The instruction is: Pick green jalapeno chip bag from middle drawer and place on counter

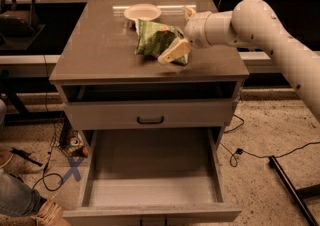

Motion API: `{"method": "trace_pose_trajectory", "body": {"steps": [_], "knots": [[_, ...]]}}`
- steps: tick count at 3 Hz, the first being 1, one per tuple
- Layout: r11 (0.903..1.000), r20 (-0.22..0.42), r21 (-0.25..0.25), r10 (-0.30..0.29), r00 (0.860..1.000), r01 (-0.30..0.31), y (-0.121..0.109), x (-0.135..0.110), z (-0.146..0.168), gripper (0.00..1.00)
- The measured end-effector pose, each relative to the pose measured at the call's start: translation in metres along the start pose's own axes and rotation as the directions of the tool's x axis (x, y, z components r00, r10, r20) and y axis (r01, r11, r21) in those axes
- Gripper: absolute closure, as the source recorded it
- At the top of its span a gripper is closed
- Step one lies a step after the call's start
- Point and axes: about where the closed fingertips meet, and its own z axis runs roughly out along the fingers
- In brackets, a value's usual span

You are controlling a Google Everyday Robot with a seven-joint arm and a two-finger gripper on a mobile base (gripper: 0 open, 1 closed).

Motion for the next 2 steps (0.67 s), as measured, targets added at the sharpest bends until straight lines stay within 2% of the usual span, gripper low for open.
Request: {"method": "trace_pose_trajectory", "body": {"steps": [1, 2], "knots": [[0.9982, -0.002, 0.042, 0.043, 0.999, -0.043, -0.002, 0.023, -0.043, 0.0], [0.9911, 0.023, 0.099, 0.087, 0.996, -0.088, -0.003, 0.043, -0.098, 0.0]]}}
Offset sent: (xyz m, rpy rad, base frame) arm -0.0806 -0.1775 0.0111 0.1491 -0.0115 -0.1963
